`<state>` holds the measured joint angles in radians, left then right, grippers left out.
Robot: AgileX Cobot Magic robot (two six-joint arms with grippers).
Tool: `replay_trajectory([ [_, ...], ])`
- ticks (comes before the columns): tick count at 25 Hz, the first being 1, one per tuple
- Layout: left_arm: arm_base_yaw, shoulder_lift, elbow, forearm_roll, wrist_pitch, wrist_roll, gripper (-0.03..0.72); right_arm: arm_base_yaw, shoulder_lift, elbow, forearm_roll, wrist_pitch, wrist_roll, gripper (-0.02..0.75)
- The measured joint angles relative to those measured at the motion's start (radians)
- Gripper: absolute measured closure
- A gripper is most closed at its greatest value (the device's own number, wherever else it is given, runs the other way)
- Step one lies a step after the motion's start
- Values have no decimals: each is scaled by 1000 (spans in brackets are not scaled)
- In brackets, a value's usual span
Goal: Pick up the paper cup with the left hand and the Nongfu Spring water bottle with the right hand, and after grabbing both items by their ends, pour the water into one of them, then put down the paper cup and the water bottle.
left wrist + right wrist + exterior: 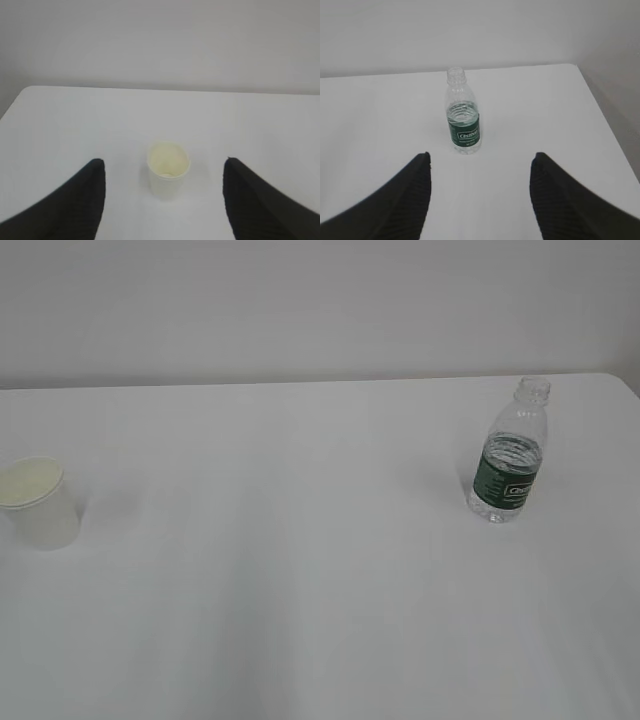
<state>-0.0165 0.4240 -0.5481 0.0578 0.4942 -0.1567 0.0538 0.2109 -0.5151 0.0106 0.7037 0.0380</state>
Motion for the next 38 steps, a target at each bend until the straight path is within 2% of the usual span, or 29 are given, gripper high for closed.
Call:
replay_trajectory([
  [16,0,178,0,32,-244,0,166,0,262,0,10,-409,-2,258],
  [24,0,300,0,34,-400,0,166,0,411,0,4,-541,-2,259],
  [38,0,433,0,-20,-487,0,187,0,610,0,-43,-742,-6,259],
])
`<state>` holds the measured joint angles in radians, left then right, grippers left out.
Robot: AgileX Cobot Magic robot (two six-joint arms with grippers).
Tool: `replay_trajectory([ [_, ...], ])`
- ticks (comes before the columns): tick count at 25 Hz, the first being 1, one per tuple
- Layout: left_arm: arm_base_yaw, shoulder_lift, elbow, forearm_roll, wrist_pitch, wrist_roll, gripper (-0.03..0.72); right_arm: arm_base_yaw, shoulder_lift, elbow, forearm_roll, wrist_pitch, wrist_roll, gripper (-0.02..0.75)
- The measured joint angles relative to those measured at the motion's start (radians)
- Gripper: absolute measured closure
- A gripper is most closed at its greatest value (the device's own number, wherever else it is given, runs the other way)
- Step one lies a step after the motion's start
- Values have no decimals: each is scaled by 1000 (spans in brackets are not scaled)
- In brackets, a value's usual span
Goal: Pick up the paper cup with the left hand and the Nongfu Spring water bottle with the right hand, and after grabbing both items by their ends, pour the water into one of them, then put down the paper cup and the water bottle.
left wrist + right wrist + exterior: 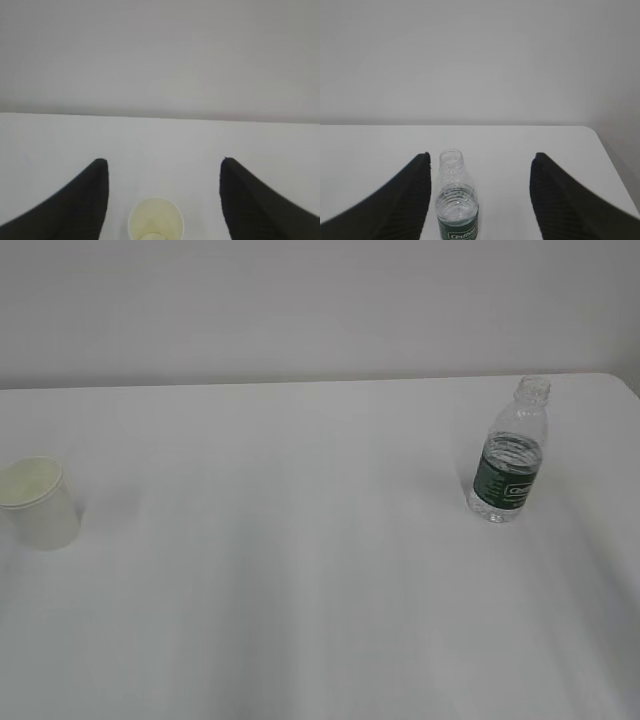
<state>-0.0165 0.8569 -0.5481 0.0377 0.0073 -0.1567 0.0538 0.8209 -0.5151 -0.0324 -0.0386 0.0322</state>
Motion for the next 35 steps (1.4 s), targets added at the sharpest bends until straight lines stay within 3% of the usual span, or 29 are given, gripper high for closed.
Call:
replay_trajectory([
  [8,0,66,0,-15,-107,0,204,0,88,2,-2,-82,0,258],
  [15,0,244,89,-26,-289,0,204,0,184,92,-8,-331,65,259],
  [22,0,281,197,-55,-579,0,204,0,269,204,-60,-563,114,259],
  [27,0,281,232,-48,-609,-75,204,0,317,220,-127,-635,176,259],
  [31,0,311,273,-8,-627,-92,204,0,395,220,-223,-695,219,259],
  [35,0,367,325,15,-733,-96,214,0,491,220,-247,-762,232,259],
])
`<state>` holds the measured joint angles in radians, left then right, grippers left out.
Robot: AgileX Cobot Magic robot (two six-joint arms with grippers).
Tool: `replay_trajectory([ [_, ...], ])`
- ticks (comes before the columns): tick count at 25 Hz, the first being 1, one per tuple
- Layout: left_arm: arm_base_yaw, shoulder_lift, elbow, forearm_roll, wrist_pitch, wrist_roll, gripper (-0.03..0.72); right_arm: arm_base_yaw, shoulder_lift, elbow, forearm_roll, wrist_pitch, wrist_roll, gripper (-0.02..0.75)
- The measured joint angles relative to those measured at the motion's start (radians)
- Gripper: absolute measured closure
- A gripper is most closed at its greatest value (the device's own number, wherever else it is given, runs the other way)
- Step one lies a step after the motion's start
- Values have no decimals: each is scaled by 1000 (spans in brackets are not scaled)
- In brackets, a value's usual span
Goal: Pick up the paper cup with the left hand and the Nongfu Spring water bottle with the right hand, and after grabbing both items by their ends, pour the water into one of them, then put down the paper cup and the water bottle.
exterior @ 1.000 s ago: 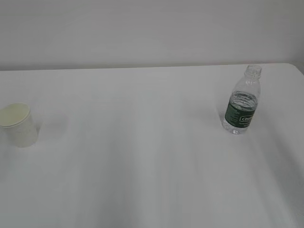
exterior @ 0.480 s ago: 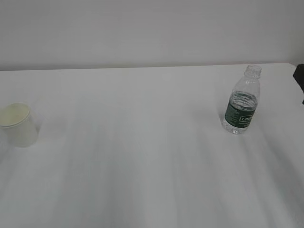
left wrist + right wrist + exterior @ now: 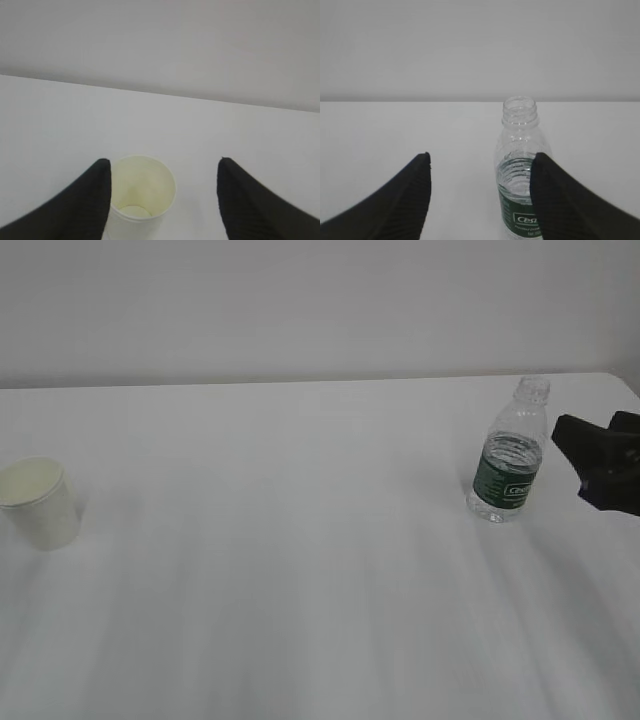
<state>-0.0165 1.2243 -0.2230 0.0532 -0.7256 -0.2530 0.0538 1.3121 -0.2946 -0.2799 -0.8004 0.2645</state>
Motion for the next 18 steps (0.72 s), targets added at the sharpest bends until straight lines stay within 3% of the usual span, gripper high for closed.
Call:
replay_trajectory([
  [11,0,289,72,4,-372,0,222,0,227,0,27,-183,-19,259],
  [18,0,510,72,6,-412,54,229,0,396,10,66,-326,-86,258],
])
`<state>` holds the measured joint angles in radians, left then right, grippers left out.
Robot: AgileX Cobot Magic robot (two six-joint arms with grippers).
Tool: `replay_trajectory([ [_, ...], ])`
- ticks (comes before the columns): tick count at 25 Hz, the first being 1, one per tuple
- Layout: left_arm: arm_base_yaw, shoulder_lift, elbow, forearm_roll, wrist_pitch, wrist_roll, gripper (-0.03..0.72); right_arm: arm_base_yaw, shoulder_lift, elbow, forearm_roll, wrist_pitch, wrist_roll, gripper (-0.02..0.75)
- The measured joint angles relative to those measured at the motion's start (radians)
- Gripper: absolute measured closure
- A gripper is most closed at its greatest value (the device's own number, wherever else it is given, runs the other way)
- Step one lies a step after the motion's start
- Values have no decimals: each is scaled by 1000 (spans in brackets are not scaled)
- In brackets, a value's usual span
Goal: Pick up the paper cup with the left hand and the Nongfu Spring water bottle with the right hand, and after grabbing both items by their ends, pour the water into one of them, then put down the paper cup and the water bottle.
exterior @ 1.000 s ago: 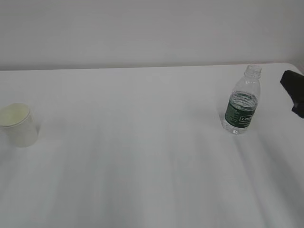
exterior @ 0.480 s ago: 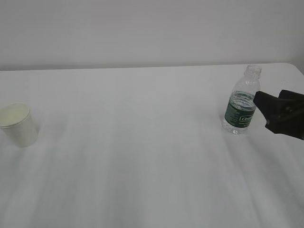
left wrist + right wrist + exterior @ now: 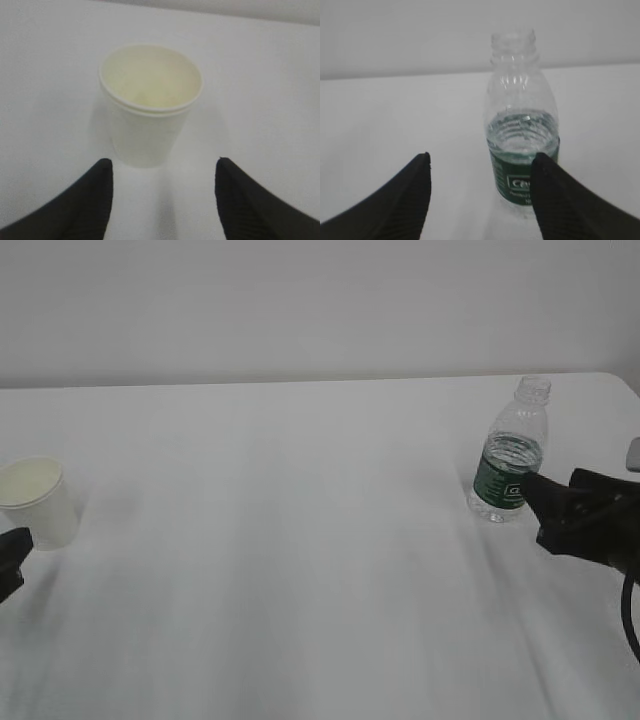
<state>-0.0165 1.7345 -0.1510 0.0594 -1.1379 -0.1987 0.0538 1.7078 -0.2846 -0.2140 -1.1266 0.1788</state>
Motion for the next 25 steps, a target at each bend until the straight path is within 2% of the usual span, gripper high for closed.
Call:
replay_trajectory([
  [9,0,94,-2,40,-6,24,233,0,119,14,51,-11,-113,247],
  [14,0,94,-2,55,-6,24,233,0,160,-12,70,-14,-137,101],
  [16,0,94,-2,57,-6,24,233,0,188,-38,92,-14,-142,74],
  [25,0,94,-2,73,-6,26,236,0,295,-144,108,-15,-145,67],
])
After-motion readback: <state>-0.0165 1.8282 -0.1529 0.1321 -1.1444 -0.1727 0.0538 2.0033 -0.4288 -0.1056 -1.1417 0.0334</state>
